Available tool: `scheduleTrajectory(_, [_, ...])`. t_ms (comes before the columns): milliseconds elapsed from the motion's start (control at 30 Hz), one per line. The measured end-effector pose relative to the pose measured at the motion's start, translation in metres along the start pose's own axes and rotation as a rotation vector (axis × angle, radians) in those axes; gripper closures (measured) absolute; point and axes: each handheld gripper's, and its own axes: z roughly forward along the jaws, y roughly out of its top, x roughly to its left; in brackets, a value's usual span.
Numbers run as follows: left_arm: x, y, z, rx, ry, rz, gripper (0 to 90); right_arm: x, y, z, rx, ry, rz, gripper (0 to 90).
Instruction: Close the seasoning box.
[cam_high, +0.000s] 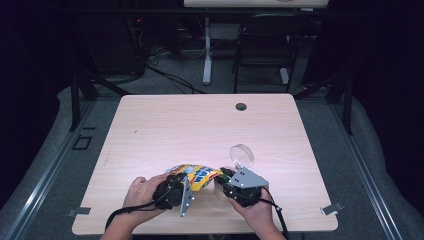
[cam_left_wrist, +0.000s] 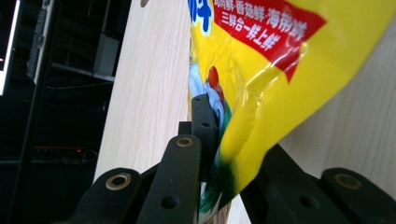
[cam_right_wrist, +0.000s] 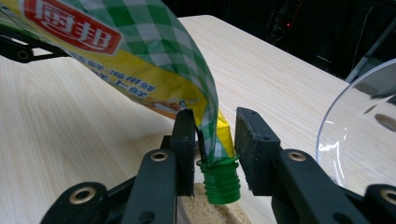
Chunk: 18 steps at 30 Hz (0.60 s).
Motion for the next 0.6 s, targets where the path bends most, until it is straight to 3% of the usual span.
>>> scheduleTrajectory(233, [0.0, -0.005, 0.002, -0.019, -0.03, -0.042, 87.6, -0.003, -0.001, 0.0, 0.0, 0.007, 0.015, 67.4])
scheduleTrajectory(300, [-0.001, -0.007, 0.004, -0.04, -0.046, -0.08, 87.6, -0.003, -0.001, 0.0, -0.003, 0.001, 0.018, 66.3])
scheduleTrajectory(400, [0.0, -0.01, 0.005, -0.051, -0.067, -0.102, 87.6, -0.004, -0.001, 0.0, -0.011, 0.002, 0.022, 64.4])
scheduleTrajectory(600, [-0.001, -0.013, 0.008, -0.065, -0.088, -0.124, 87.7, -0.004, -0.001, 0.0, -0.021, -0.001, 0.032, 62.3])
